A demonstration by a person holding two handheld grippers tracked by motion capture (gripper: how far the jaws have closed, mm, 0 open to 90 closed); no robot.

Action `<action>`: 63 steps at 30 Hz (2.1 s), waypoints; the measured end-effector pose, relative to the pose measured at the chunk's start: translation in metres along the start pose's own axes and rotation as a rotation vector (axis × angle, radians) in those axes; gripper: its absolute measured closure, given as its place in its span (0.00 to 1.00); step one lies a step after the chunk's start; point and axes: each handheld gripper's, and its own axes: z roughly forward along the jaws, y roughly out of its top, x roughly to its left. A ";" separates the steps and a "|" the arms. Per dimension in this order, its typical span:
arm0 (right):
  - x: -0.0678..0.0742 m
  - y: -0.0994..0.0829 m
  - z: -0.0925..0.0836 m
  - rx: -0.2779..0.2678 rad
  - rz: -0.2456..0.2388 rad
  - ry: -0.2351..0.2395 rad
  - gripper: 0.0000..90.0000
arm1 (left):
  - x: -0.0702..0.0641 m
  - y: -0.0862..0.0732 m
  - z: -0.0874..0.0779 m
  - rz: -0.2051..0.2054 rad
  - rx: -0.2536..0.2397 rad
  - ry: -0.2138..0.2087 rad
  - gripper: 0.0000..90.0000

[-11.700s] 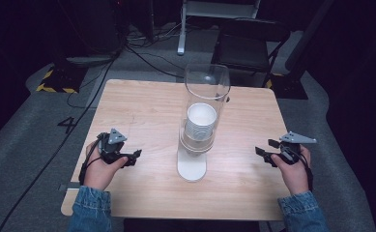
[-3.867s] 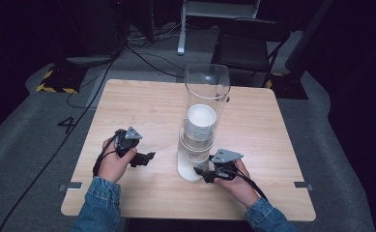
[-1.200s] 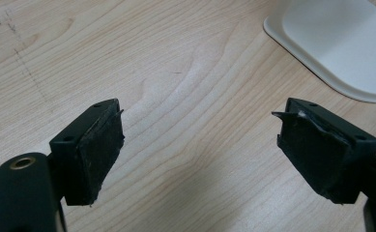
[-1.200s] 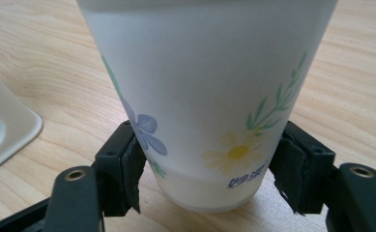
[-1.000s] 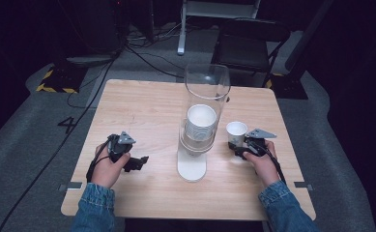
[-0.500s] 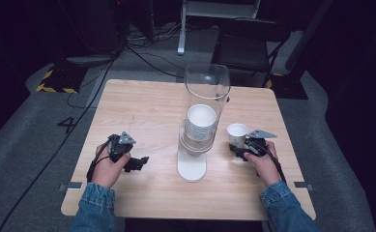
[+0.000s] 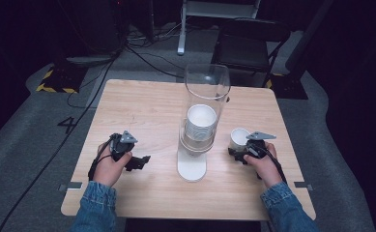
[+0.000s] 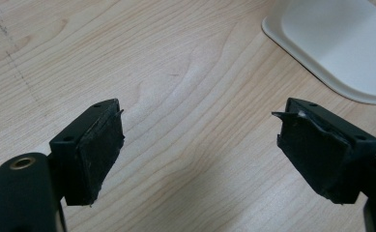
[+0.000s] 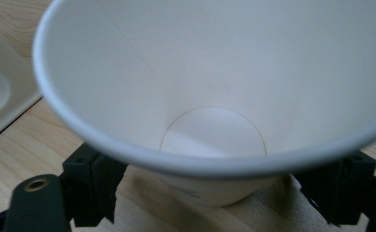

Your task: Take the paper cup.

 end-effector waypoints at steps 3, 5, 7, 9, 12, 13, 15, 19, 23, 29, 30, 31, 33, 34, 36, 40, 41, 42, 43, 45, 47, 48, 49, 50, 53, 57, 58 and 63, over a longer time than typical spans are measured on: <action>0.001 -0.001 -0.003 0.001 -0.013 -0.005 0.18 | 0.001 0.000 0.000 -0.002 -0.001 0.001 0.18; 0.001 0.000 -0.007 -0.008 -0.014 -0.004 0.18 | 0.001 0.000 0.000 -0.002 -0.002 0.001 0.18; 0.001 0.001 -0.012 -0.021 -0.008 -0.001 0.18 | 0.001 0.000 0.000 0.000 0.000 0.002 0.18; 0.001 0.001 -0.018 -0.033 -0.010 0.001 0.18 | 0.000 0.000 -0.001 -0.003 -0.001 -0.001 0.18; 0.001 0.001 -0.028 -0.048 -0.022 0.003 0.18 | 0.001 -0.001 -0.002 -0.003 -0.003 0.002 0.18; 0.002 0.001 -0.031 -0.050 -0.022 0.005 0.18 | 0.001 -0.001 -0.002 -0.010 -0.006 -0.001 0.18; 0.002 0.001 -0.038 -0.062 -0.025 0.004 0.18 | 0.002 -0.001 -0.003 -0.004 -0.006 0.007 0.18; 0.002 0.000 -0.055 -0.085 -0.034 0.002 0.18 | 0.002 -0.002 -0.004 0.001 -0.005 0.005 0.18; -0.002 -0.003 -0.072 -0.112 -0.033 -0.006 0.18 | 0.002 -0.002 -0.005 -0.006 -0.003 0.002 0.18; -0.016 -0.014 -0.096 -0.131 -0.012 -0.029 0.18 | 0.001 0.000 -0.003 -0.003 -0.008 0.009 0.18; -0.017 -0.016 -0.099 -0.130 -0.008 -0.035 0.18 | 0.001 0.000 -0.002 -0.001 -0.004 0.004 0.18; -0.020 -0.018 -0.101 -0.129 -0.006 -0.041 0.18 | 0.000 0.000 -0.002 0.004 0.000 0.006 0.18; -0.024 -0.023 -0.106 -0.130 0.001 -0.052 0.18 | 0.000 0.000 -0.001 0.004 -0.002 0.001 0.18; -0.026 -0.025 -0.109 -0.128 0.006 -0.056 0.18 | -0.001 0.000 -0.001 0.005 -0.001 -0.002 0.18; -0.030 -0.029 -0.113 -0.122 0.016 -0.072 0.18 | 0.000 0.000 -0.002 0.010 0.001 0.005 0.18; -0.042 -0.039 -0.116 -0.094 0.036 -0.107 0.18 | 0.002 -0.002 -0.003 -0.003 -0.001 0.006 0.18; -0.045 -0.042 -0.116 -0.085 0.037 -0.112 0.18 | 0.003 -0.002 -0.004 0.002 0.004 0.016 0.18; -0.048 -0.044 -0.116 -0.075 0.041 -0.116 0.18 | 0.004 -0.003 -0.003 0.003 0.008 0.014 0.18; -0.050 -0.047 -0.115 -0.067 0.041 -0.118 0.18 | 0.004 -0.003 -0.003 0.001 0.005 0.019 0.18; -0.053 -0.050 -0.113 -0.055 0.046 -0.122 0.18 | 0.005 -0.004 -0.002 -0.004 0.014 0.017 0.18; -0.055 -0.053 -0.111 -0.039 0.045 -0.130 0.18 | 0.005 -0.004 -0.002 -0.005 0.021 0.010 0.18; -0.056 -0.054 -0.110 -0.028 0.045 -0.138 0.18 | 0.004 -0.004 -0.002 -0.006 0.020 0.007 0.18; -0.057 -0.055 -0.108 -0.020 0.045 -0.146 0.18 | 0.004 -0.004 -0.002 -0.004 0.019 0.001 0.18; -0.058 -0.056 -0.107 -0.011 0.048 -0.150 0.18 | 0.004 -0.004 -0.002 -0.007 0.017 0.002 0.18; -0.059 -0.060 -0.103 0.000 0.052 -0.154 0.18 | 0.004 -0.004 -0.002 -0.005 0.020 0.007 0.18; -0.059 -0.062 -0.098 -0.004 0.056 -0.162 0.18 | 0.004 -0.004 -0.002 -0.005 0.021 0.009 0.18; -0.059 -0.062 -0.097 -0.003 0.053 -0.163 0.18 | 0.004 -0.004 -0.002 -0.001 0.021 0.012 0.18; -0.059 -0.060 -0.093 0.002 0.030 -0.174 0.18 | 0.002 -0.006 -0.004 0.002 0.016 0.007 0.18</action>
